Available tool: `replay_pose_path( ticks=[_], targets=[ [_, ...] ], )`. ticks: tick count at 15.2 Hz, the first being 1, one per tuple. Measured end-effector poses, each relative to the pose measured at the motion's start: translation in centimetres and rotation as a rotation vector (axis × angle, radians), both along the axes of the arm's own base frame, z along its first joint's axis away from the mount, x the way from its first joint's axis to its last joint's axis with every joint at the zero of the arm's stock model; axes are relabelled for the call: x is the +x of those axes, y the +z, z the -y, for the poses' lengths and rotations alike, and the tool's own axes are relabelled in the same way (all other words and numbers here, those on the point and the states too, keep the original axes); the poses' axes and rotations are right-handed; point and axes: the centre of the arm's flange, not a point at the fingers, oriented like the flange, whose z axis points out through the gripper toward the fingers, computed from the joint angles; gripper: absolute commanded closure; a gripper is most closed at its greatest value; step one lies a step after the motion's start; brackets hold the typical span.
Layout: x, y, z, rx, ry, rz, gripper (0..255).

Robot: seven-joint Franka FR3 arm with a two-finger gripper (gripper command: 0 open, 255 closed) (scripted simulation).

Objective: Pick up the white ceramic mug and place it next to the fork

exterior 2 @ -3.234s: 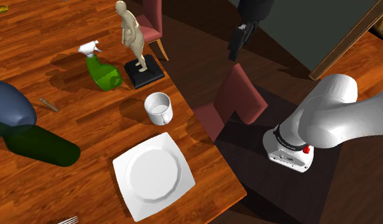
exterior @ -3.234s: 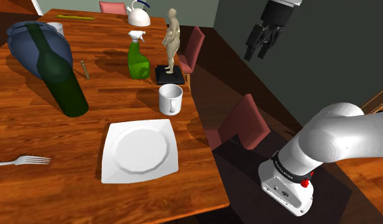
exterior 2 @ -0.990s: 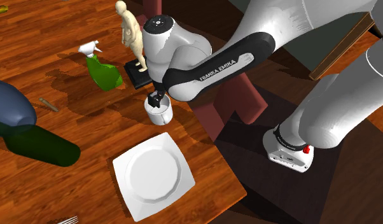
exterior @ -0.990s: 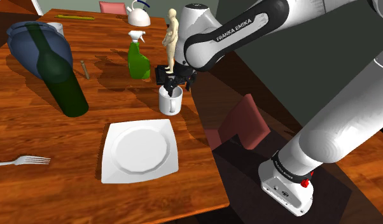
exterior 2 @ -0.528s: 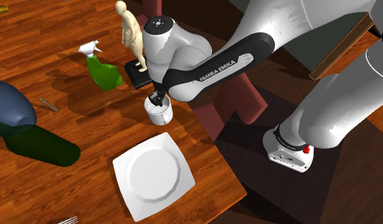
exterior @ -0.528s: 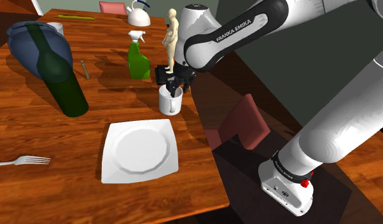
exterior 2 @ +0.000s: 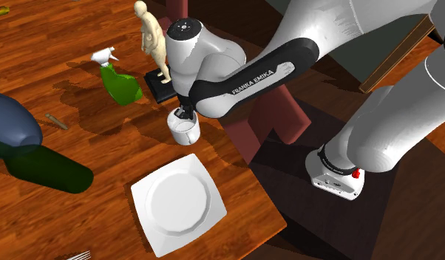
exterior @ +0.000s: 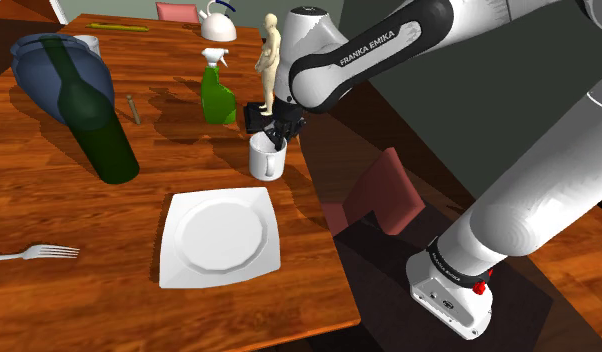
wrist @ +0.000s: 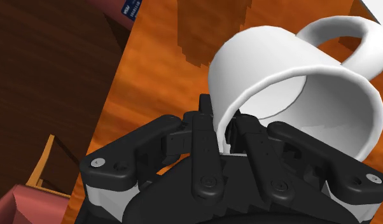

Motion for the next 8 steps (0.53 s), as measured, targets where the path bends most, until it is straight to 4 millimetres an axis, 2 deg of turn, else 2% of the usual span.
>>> replay_pose_path(
  ticks=[2, 8],
  targets=[
    [0.0, 0.3, 0.0, 0.000, 0.000, 0.000, 255],
    [0.0, 3.1, 0.1, 0.000, 0.000, 0.000, 255]
  ],
)
